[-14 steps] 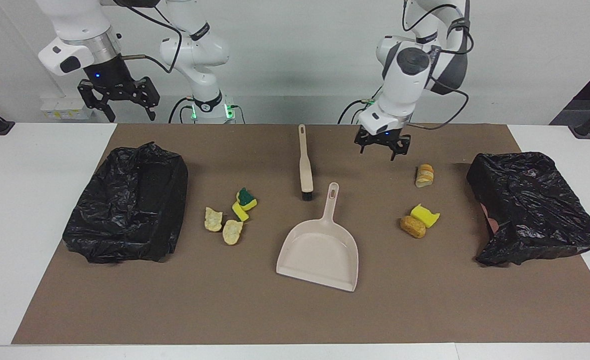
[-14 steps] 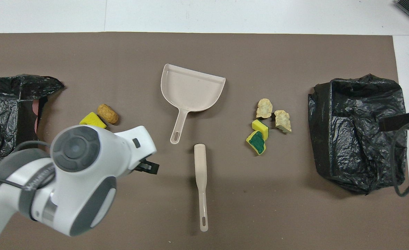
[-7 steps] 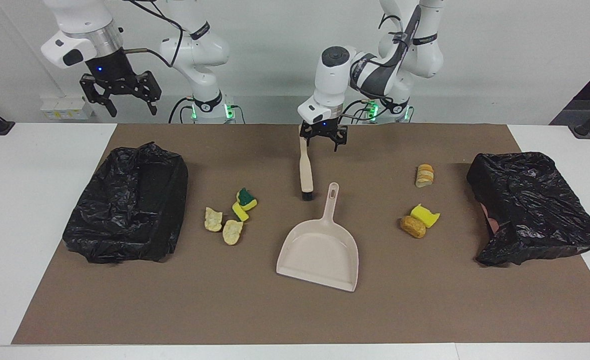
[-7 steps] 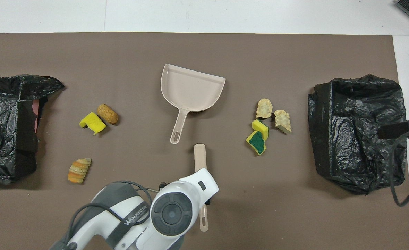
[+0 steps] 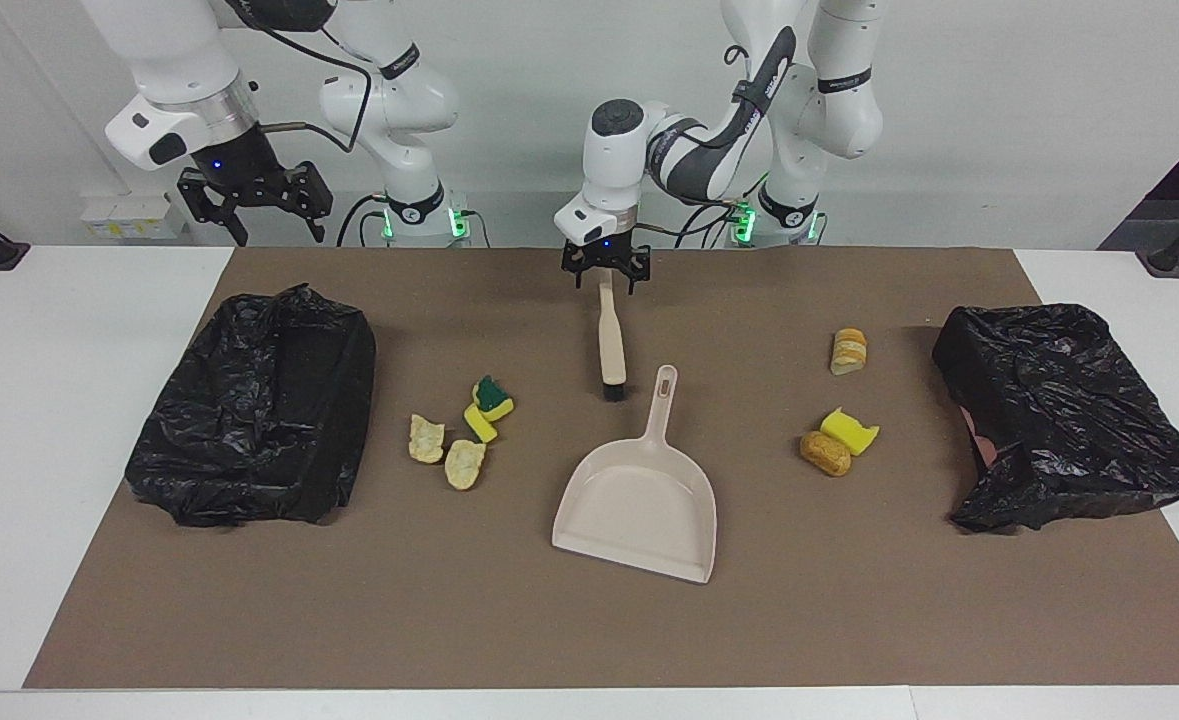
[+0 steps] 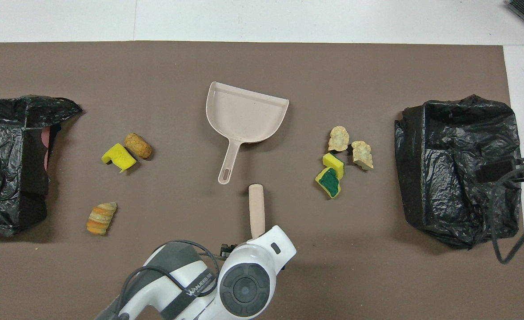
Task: Sweep and dump trash in bin
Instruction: 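Grasp the beige brush handle with the left gripper and lift it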
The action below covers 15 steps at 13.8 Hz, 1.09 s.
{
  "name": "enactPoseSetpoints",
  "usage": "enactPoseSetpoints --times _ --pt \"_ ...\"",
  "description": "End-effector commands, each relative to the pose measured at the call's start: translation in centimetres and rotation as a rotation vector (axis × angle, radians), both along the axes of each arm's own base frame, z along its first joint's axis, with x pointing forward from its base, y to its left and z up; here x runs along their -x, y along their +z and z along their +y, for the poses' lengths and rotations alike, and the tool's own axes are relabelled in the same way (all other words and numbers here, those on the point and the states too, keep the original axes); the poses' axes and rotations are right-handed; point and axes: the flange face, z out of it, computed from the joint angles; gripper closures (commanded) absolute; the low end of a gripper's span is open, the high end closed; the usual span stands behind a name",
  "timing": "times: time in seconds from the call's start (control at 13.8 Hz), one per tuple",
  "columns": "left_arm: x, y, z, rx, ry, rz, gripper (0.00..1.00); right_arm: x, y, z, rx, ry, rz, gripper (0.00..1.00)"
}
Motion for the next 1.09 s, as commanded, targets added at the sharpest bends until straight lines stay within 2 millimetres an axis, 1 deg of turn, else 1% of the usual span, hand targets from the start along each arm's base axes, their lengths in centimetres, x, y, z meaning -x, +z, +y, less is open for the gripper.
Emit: enactPoseSetpoints --times 0.0,0.07,0.14,0.29,0.36,0.43,0.51,0.65,0.8,0.87,0.94,1.01 --pt "1.2 -2.0 -0.3 -0.01 -0.012 -0.005 0.0 0.7 0.1 -0.1 -0.01 0.031 -0.009 0.0" --pt "1.1 -2.1 -0.2 -0.013 -0.011 -0.003 0.0 0.7 0.1 -0.1 -0.01 0.033 -0.009 0.0" --pt "1.1 -1.9 -0.3 -0.012 -0.012 -0.004 0.05 0.7 0.1 -0.1 -0.01 0.033 -0.009 0.0" --pt "0.7 -1.5 -0.2 -0.008 -0.015 -0.007 0.25 0.7 0.1 -0.1 -0.01 0.033 -0.009 0.0" --pt "0.4 -1.2 0.0 -0.005 -0.011 -0.009 0.29 0.7 0.1 -0.1 -0.01 0.033 -0.009 0.0" --pt "0.3 -1.2 0.0 -0.004 -0.011 -0.009 0.29 0.7 0.1 -0.1 -0.01 0.033 -0.009 0.0" --pt "0.3 -1.1 0.1 -0.003 -0.009 -0.01 0.32 0.7 0.0 -0.1 -0.01 0.033 -0.007 0.0" --pt "0.2 -1.1 0.1 -0.001 -0.006 -0.011 0.43 0.7 0.0 -0.1 -0.01 0.033 -0.007 0.0" --pt "0.1 -0.6 0.0 0.006 -0.003 -0.016 0.51 0.7 0.0 -0.1 -0.01 0.033 -0.007 0.0" --pt "0.0 -0.5 0.1 0.008 0.003 -0.017 0.73 0.7 0.1 -0.1 -0.01 0.033 -0.009 0.0" --pt "-0.1 -0.6 0.1 0.006 0.012 -0.016 1.0 0.7 0.1 -0.1 -0.01 0.033 -0.009 0.0" --pt "-0.3 -0.3 0.2 0.011 0.03 -0.017 1.0 0.7 0.1 -0.1 -0.01 0.033 -0.009 0.0"
